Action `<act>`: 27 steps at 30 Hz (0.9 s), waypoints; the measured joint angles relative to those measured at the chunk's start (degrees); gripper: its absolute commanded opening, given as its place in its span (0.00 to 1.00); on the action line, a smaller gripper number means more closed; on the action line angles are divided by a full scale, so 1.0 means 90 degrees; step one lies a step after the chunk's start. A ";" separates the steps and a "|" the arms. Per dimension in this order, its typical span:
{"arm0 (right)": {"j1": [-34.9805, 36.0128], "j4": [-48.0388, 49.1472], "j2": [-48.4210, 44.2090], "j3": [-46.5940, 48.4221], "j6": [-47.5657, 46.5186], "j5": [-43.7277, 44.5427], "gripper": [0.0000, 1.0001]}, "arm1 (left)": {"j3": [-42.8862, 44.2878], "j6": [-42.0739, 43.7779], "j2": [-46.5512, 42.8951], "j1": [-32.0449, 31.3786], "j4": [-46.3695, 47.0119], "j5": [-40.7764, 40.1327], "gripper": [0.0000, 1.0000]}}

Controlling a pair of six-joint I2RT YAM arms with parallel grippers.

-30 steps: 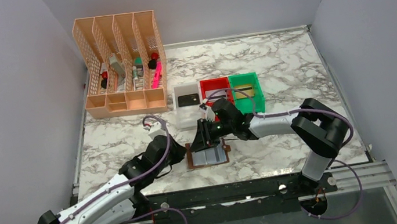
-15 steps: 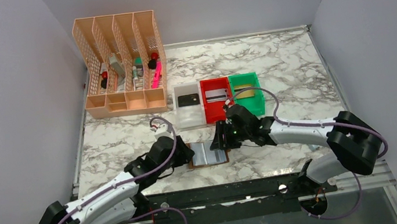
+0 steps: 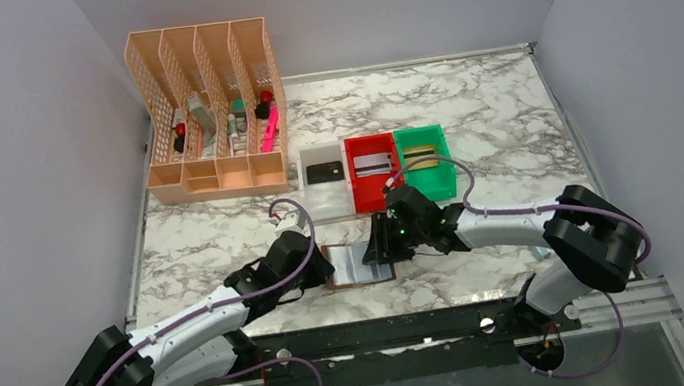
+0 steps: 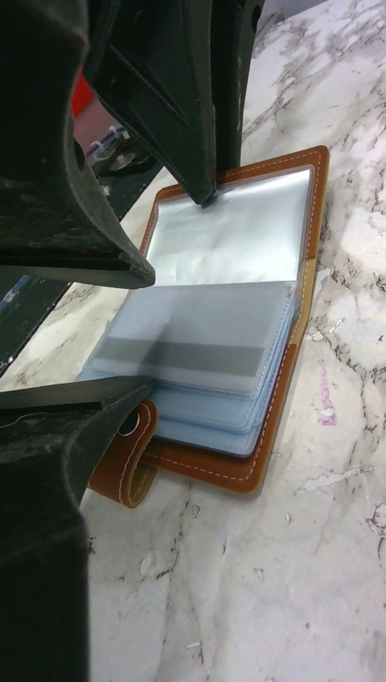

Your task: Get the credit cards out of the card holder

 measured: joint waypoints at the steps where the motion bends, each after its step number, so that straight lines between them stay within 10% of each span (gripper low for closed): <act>1: 0.0000 0.0039 0.0027 0.0000 0.0005 -0.0029 0.49 | -0.0012 0.0007 -0.0034 0.0000 0.0012 0.0007 0.21; 10: -0.0015 0.0270 0.0070 -0.0073 0.0112 -0.0163 0.49 | -0.0204 0.0000 -0.0163 0.0005 0.0158 0.0058 0.00; 27: -0.0206 0.1287 0.0061 -0.0279 0.0522 -0.1005 0.48 | -0.0362 -0.0100 -0.0046 0.0056 0.0216 -0.0022 0.00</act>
